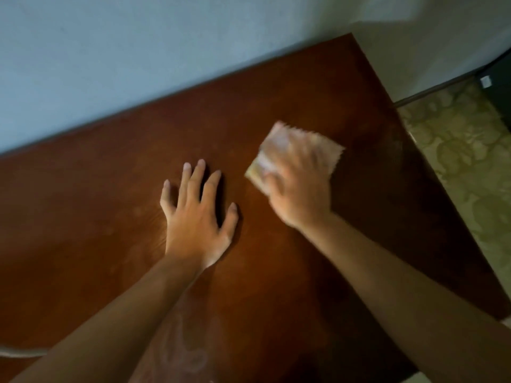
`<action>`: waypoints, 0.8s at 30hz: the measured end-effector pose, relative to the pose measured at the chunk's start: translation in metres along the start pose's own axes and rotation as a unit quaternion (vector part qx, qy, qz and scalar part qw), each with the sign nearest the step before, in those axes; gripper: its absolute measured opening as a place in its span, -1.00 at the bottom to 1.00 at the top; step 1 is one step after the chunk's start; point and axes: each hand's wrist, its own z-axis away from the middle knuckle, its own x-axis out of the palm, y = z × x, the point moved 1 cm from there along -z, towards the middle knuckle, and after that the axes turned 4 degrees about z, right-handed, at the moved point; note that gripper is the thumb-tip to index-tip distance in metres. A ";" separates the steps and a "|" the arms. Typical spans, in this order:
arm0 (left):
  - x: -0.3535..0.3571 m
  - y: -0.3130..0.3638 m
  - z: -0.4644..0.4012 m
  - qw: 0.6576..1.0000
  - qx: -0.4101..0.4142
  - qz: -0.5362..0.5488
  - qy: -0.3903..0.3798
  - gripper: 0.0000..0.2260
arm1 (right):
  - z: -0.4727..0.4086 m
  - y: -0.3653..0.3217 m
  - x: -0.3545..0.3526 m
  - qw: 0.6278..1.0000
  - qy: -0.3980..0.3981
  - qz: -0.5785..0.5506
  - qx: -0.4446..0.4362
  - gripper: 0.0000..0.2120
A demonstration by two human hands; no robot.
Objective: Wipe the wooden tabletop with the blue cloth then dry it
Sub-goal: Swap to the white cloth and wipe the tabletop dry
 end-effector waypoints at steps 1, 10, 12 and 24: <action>-0.003 -0.006 0.013 1.000 -0.008 -0.013 -0.005 -0.41 | 0.007 -0.016 0.004 0.999 -0.008 0.003 -0.038 -0.49; -0.007 -0.053 0.070 0.994 -0.058 -0.089 -0.026 -0.36 | -0.089 -0.046 0.002 0.999 -0.025 0.030 -0.008 -0.46; -0.005 -0.053 0.069 0.994 -0.059 -0.088 -0.023 -0.37 | -0.054 -0.085 0.013 0.991 -0.022 0.023 -0.134 -0.48; -0.001 -0.058 0.070 0.996 -0.034 -0.085 0.015 -0.40 | -0.087 -0.094 0.015 0.991 -0.032 0.030 -0.126 -0.43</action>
